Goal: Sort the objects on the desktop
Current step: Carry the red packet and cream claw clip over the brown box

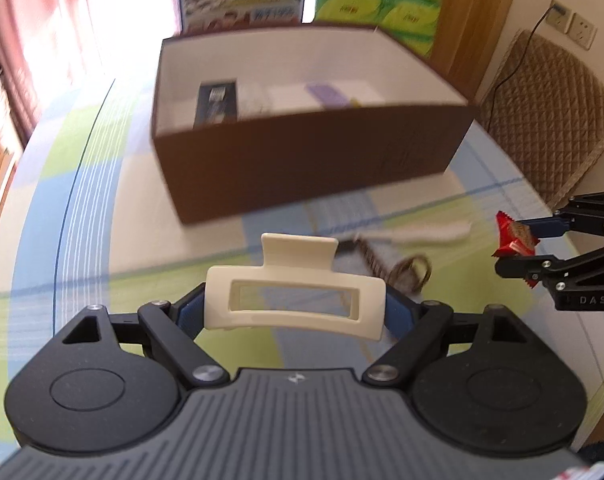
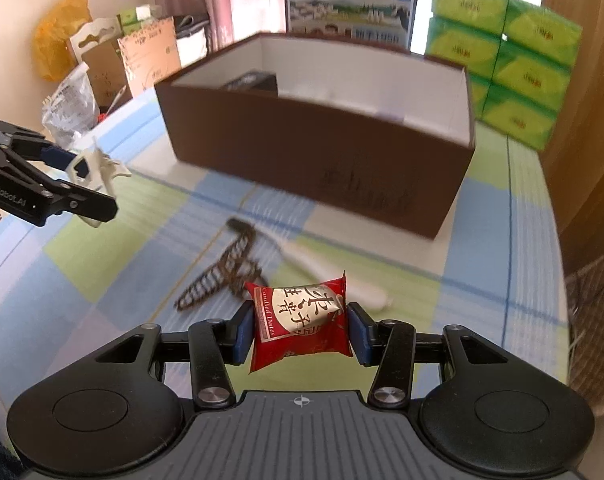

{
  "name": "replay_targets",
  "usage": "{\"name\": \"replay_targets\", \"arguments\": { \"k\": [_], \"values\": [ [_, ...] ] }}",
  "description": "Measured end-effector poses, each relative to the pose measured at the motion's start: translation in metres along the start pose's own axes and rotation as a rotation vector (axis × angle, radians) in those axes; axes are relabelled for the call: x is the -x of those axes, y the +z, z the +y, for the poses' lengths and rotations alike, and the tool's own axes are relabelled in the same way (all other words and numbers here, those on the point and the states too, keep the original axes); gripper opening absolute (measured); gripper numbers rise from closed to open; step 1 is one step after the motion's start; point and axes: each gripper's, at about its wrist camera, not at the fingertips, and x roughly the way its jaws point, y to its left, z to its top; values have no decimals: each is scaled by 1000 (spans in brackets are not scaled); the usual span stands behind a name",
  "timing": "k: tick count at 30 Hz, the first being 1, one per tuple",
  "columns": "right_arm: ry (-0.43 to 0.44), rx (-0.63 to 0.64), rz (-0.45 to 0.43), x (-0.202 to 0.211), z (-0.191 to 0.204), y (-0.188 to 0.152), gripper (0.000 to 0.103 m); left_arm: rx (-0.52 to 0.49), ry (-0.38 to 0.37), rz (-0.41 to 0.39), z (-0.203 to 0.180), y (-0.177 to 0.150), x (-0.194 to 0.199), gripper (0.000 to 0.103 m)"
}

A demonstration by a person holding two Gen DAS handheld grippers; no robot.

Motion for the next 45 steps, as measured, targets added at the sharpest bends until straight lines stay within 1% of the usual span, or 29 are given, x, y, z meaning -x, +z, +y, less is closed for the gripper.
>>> {"name": "replay_targets", "arguments": {
  "k": [4,10,16,19,24,30,32,36,39,45],
  "values": [
    [6,9,-37,6,-10,19,45,-25,-4,-43,-7,25,0,84],
    [12,20,-95,6,-32,59,45,-67,-4,-104,-15,68,-5,84],
    [4,26,-145,-9,-58,107,45,-86,2,-145,-15,115,-22,84],
    [-1,28,-150,-23,-72,130,45,-93,-1,-153,-14,139,-36,84],
    [-27,60,-134,-57,-90,162,45,-86,-5,-129,-7,174,-71,84],
    [-39,100,-90,-101,-102,187,45,-99,10,-91,-1,207,-116,84],
    [-47,117,-75,-114,-105,192,45,-96,3,-73,2,216,-132,84],
    [-54,140,-45,-137,-113,202,45,-105,0,-41,6,228,-160,84],
    [-60,156,-27,-151,-120,209,45,-109,14,-9,11,236,-182,84],
    [-85,232,16,-174,-129,219,45,-128,28,43,12,246,-217,84]
  ]
}}
